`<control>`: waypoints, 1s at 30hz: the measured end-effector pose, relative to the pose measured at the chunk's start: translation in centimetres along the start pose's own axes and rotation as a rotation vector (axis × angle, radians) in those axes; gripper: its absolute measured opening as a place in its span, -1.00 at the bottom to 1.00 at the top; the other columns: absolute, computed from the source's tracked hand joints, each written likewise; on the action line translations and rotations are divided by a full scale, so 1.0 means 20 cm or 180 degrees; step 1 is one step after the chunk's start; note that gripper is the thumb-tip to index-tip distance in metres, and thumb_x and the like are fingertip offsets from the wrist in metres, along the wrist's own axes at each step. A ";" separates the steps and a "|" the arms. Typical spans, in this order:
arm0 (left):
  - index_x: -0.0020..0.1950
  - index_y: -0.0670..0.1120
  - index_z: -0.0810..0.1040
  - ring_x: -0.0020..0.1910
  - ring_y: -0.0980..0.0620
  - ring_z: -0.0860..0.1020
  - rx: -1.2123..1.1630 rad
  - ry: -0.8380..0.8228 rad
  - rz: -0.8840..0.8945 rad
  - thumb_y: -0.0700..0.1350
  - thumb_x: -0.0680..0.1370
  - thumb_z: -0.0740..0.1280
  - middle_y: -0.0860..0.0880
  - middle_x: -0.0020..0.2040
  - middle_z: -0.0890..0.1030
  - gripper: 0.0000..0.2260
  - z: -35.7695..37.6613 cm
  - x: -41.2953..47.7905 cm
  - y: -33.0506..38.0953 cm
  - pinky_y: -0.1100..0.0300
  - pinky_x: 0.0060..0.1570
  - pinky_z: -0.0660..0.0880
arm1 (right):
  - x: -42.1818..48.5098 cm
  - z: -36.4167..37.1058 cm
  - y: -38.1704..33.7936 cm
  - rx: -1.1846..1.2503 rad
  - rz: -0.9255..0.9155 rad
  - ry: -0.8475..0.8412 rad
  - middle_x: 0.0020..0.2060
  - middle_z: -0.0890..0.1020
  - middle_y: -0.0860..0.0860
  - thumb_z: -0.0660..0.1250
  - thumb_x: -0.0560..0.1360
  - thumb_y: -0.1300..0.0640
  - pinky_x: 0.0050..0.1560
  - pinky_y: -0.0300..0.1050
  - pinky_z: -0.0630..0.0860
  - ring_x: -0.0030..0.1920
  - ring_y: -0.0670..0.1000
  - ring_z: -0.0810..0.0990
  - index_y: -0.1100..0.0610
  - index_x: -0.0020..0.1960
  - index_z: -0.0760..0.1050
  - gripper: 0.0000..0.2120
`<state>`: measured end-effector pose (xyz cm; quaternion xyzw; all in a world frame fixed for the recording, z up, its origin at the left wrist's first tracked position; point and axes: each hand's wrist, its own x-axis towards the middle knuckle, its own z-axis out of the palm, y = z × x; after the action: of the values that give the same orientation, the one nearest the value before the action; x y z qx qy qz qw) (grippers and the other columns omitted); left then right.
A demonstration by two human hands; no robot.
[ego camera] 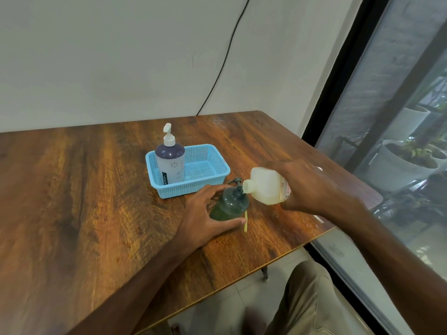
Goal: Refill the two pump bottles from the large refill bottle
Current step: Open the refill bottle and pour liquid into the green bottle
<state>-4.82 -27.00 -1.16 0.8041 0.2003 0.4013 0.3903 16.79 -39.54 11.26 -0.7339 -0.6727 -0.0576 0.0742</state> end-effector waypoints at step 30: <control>0.39 0.04 0.58 0.30 0.27 0.55 -0.0028 -0.0020 -0.0075 0.10 0.28 0.73 0.21 0.28 0.62 -0.28 0.00 0.00 0.00 0.46 0.21 0.49 | 0.00 -0.02 -0.02 -0.0033 -0.0009 0.0022 0.33 0.58 -0.01 0.62 0.32 0.05 0.15 -0.24 0.35 0.34 0.01 0.51 -0.01 0.48 0.40 -0.21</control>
<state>-4.84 -26.92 -1.18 0.8012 0.2068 0.3950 0.3992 16.40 -39.61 11.71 -0.7331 -0.6732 -0.0637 0.0726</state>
